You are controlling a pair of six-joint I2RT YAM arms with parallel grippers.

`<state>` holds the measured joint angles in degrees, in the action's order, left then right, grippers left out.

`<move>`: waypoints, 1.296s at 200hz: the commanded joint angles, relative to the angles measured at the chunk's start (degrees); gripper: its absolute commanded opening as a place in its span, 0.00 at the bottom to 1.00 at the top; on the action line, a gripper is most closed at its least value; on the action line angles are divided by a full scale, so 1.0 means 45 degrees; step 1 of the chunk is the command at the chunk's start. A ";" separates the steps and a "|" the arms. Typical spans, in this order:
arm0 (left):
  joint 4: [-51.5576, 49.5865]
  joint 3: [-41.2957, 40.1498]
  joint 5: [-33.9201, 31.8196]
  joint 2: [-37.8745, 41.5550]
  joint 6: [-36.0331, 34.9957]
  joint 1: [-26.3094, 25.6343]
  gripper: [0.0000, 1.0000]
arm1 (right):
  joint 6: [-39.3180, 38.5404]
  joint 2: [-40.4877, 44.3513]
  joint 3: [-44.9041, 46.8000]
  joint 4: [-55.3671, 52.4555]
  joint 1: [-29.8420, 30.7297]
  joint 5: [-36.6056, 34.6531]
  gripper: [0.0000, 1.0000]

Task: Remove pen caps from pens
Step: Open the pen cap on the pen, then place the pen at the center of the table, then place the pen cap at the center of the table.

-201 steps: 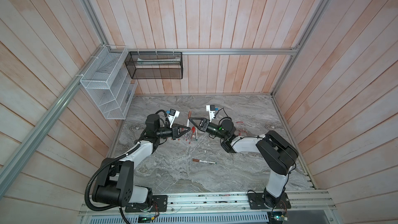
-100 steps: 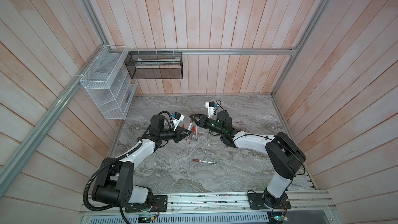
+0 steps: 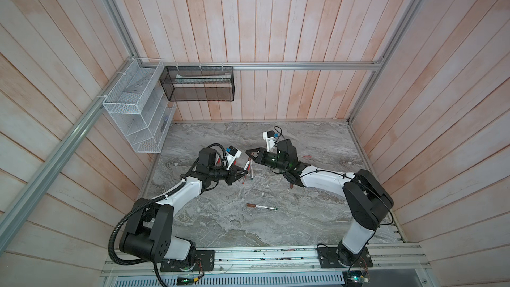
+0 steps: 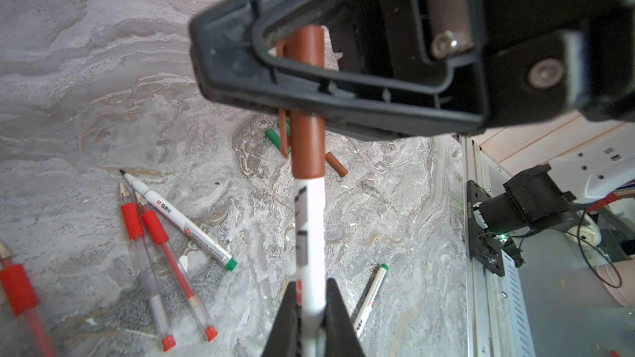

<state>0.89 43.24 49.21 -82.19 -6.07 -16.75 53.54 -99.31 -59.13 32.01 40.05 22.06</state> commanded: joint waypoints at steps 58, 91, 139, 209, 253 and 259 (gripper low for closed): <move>-0.2364 0.0506 -0.0337 -0.0526 -0.2537 -0.1227 0.00 | 0.0579 0.3975 0.2273 0.0631 -0.4700 -0.0010 0.00; -0.1396 0.0254 -0.0408 -0.0638 -0.1366 -0.1257 0.00 | 0.0267 0.5198 0.3163 0.0435 -0.5625 0.0165 0.00; 0.0266 0.0532 -0.0669 -0.1453 0.3053 -0.1396 0.00 | -0.1675 0.6393 0.4487 -0.2312 -0.5660 0.0464 0.00; -0.0861 0.3585 -0.3220 -0.4565 0.6621 -0.2641 0.00 | -0.4548 0.6710 0.4793 -0.8892 -0.5580 -0.1052 0.00; -0.3524 0.6242 -0.5317 -0.6867 0.6785 -0.3098 0.00 | -0.4865 0.5995 0.4982 -0.9462 -0.5416 -0.1302 0.00; -0.3576 0.6277 -0.5470 -0.6915 0.6807 -0.3130 0.00 | -0.4927 0.5841 0.4915 -0.9529 -0.5369 -0.1286 0.00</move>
<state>-8.14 68.73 30.76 -111.02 22.90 -30.20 33.98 -70.83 -37.21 -6.24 15.07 17.93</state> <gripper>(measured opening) 0.120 0.128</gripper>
